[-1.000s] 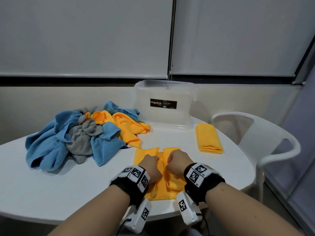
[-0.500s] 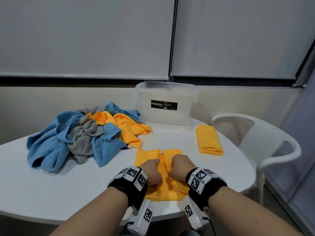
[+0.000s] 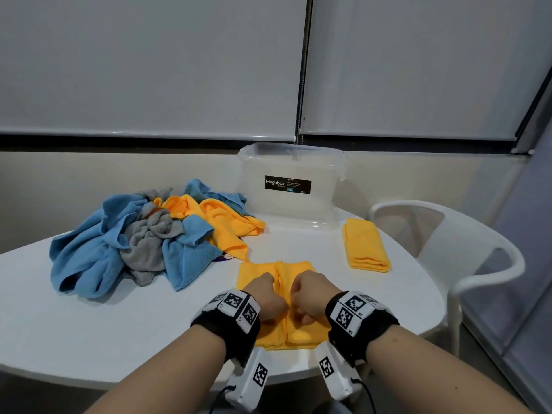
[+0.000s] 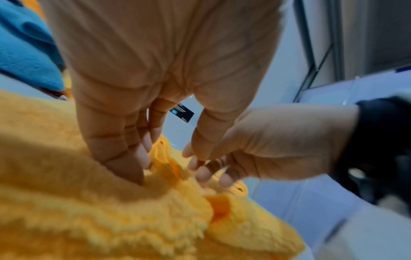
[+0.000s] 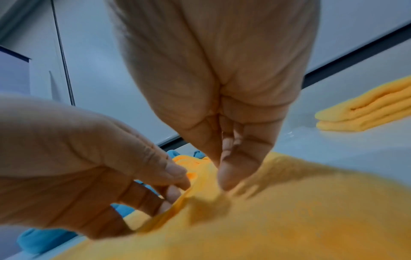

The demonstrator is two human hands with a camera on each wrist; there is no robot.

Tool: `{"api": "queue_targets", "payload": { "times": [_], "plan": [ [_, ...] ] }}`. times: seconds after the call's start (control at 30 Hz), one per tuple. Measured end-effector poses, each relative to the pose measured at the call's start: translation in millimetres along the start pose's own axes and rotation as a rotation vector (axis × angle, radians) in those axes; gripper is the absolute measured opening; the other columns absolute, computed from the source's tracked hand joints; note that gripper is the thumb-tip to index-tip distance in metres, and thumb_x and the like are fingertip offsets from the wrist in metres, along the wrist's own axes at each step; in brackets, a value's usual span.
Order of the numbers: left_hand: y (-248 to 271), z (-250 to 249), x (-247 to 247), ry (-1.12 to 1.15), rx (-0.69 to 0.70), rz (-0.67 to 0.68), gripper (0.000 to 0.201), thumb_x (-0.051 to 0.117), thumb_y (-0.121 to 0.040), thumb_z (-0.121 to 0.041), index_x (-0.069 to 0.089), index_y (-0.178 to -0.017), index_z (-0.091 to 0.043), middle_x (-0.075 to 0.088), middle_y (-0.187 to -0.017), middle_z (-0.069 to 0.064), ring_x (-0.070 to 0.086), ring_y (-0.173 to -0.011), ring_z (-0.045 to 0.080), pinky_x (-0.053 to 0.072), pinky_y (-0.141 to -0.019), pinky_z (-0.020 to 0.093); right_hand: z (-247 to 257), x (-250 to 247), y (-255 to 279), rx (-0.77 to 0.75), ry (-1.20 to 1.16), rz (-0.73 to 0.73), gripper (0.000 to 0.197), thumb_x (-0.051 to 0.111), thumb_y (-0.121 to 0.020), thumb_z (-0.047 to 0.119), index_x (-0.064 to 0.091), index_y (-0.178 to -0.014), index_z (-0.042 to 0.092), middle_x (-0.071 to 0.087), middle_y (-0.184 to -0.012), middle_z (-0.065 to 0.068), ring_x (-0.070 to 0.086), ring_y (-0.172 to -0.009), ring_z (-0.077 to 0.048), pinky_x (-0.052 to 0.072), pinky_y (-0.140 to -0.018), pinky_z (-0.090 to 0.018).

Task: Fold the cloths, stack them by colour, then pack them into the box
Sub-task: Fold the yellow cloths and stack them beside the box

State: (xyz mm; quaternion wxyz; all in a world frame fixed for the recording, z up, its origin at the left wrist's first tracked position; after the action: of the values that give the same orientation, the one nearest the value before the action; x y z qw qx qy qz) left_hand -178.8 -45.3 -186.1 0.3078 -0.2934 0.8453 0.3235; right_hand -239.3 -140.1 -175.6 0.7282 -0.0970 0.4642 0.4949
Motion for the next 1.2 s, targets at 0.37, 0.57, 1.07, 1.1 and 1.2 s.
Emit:
{"api": "queue_targets", "payload": {
  "times": [0.37, 0.57, 1.07, 1.1, 1.2],
  "plan": [
    [5.1, -25.5, 17.9, -0.569, 0.212, -0.003, 0.05, 0.065, -0.083, -0.007, 0.04, -0.126, -0.009, 0.047, -0.123, 0.011, 0.052, -0.11, 0.029, 0.045, -0.081, 0.034, -18.1, -14.4, -2.7, -0.13, 0.69, 0.124, 0.033, 0.041, -0.091, 0.006, 0.054, -0.12, 0.01, 0.056, -0.116, -0.012, 0.056, -0.097, -0.028, 0.045, -0.07, -0.029],
    [-1.6, -14.9, -12.6, -0.78, 0.219, -0.054, 0.028, 0.059, -0.089, -0.006, 0.052, -0.116, -0.006, 0.047, -0.124, 0.014, 0.052, -0.112, 0.03, 0.044, -0.09, 0.034, -19.7, -24.8, 4.0, -0.136, 0.589, 0.13, 0.015, 0.049, -0.086, 0.006, 0.062, -0.094, 0.008, 0.068, -0.094, -0.01, 0.062, -0.077, -0.026, 0.054, -0.067, -0.032],
    [-9.6, 11.1, -24.8, -0.692, 0.19, -0.074, 0.02, 0.062, -0.089, -0.019, 0.069, -0.106, -0.011, 0.065, -0.101, 0.006, 0.062, -0.104, 0.024, 0.05, -0.088, 0.03, -21.3, -24.9, -23.8, -0.235, 0.666, -0.037, 0.009, 0.055, -0.087, 0.023, 0.047, -0.083, 0.021, 0.051, -0.094, 0.001, 0.049, -0.086, -0.022, 0.04, -0.081, -0.034],
    [-11.3, 12.4, -28.0, -0.694, 0.184, -0.085, 0.021, 0.062, -0.089, -0.022, 0.069, -0.105, -0.01, 0.062, -0.096, 0.005, 0.062, -0.103, 0.024, 0.05, -0.087, 0.03, -23.8, -26.1, -25.3, -0.223, 0.654, -0.036, 0.012, 0.056, -0.087, 0.022, 0.047, -0.08, 0.021, 0.051, -0.092, 0.001, 0.05, -0.084, -0.021, 0.04, -0.077, -0.032],
    [-17.1, 14.4, -32.7, -0.717, 0.153, -0.084, 0.023, 0.062, -0.09, -0.025, 0.068, -0.105, -0.008, 0.065, -0.1, 0.01, 0.062, -0.102, 0.025, 0.049, -0.085, 0.03, -32.7, -31.9, -29.3, -0.171, 0.577, -0.036, 0.024, 0.061, -0.085, 0.022, 0.043, -0.069, 0.022, 0.052, -0.086, 0.001, 0.051, -0.08, -0.02, 0.041, -0.066, -0.027]
  ]
}}
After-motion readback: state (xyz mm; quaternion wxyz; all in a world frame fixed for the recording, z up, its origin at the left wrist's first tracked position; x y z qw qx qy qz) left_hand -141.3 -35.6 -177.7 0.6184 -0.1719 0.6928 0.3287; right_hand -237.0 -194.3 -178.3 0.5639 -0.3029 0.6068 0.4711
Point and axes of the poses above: each hand's wrist, its own y-axis away from the middle knuckle, its own x-axis out of the palm, z = x × y, the point moved 9 cm from there along -y, towards the middle knuckle
